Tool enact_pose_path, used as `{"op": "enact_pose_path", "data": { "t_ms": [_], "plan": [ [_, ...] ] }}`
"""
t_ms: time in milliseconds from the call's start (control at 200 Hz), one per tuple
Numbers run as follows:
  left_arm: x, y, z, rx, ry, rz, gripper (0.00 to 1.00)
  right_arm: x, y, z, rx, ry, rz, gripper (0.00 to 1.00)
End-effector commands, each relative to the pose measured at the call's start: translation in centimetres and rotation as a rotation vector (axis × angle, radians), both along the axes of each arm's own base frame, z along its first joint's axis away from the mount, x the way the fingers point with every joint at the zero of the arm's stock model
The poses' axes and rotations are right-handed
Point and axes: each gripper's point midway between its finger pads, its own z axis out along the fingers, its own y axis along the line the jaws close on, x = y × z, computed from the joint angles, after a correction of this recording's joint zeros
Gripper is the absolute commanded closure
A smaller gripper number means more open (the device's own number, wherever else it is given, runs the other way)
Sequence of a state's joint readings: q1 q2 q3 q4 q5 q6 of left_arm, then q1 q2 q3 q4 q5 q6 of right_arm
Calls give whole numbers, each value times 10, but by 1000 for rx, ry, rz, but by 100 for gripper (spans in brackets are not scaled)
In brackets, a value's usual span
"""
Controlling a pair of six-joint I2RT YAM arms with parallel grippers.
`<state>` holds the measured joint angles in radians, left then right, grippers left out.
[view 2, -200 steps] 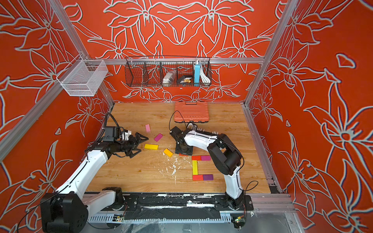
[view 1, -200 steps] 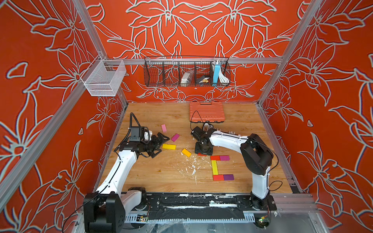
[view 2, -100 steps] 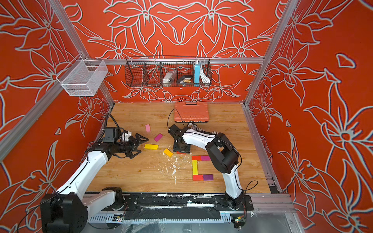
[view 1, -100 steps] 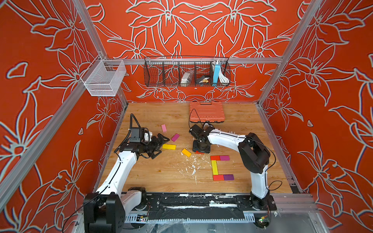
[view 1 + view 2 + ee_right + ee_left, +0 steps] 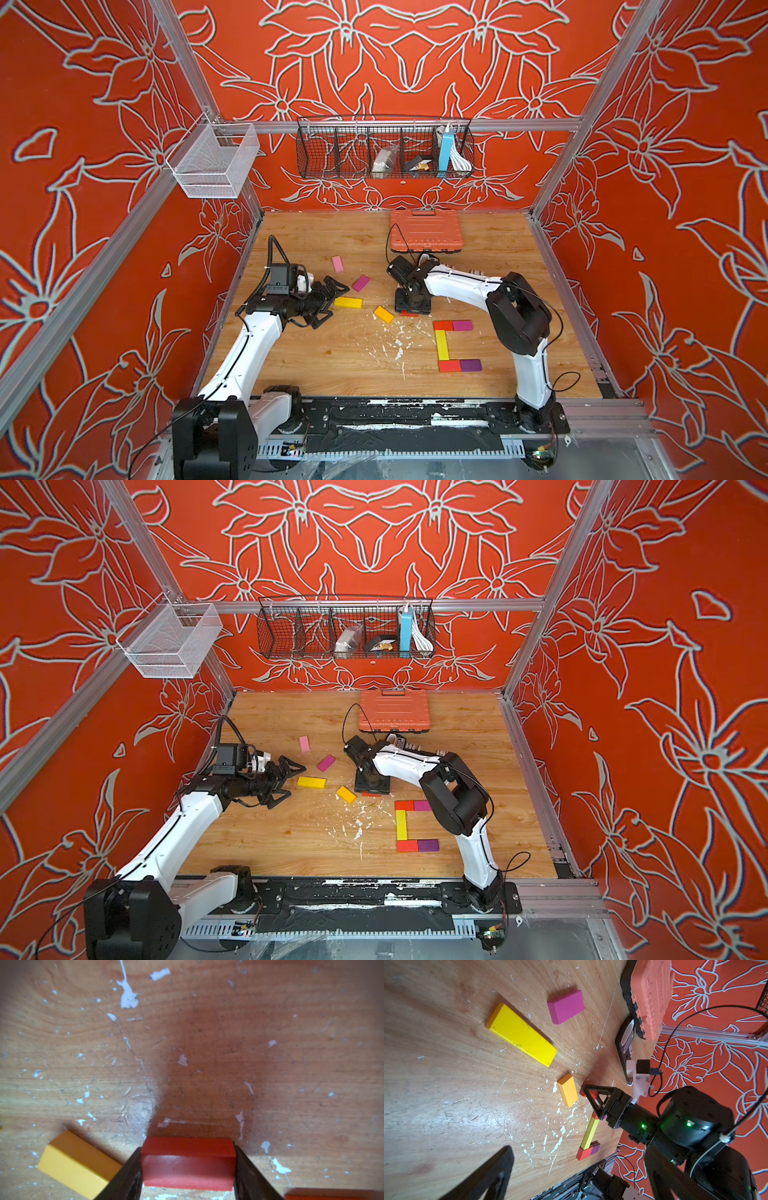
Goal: Assemble the letter c with building blocks
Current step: Adjust the building block at the center of the board, then assemble the building block at the center of the board.
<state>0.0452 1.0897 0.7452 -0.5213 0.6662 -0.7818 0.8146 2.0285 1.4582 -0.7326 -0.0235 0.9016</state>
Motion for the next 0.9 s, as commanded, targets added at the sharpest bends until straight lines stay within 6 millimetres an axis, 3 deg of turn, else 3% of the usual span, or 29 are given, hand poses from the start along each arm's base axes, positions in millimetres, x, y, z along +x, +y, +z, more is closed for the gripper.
{"op": "enact_pose_path", "data": {
  "t_ms": [0,210,420,540,701,896],
  "plan": [
    [-1,2,-1,10,-14,5,1,-1,6,-5,-7,12,26,32],
    [-2,4,-6,27,-6,0,1,4,10,17,28,-28,41,20],
    [-1,2,-8,59,-11,-28,1,3,4,55,86,-104,45,11],
    [0,-5,-10,134,-15,-81,1,-1,-8,73,107,-149,34,2],
    [1,-20,-18,256,-15,-189,1,-11,-31,89,115,-200,15,2],
    [2,-34,-28,412,-28,-319,1,-23,-76,99,82,-300,-49,2]
  ]
}}
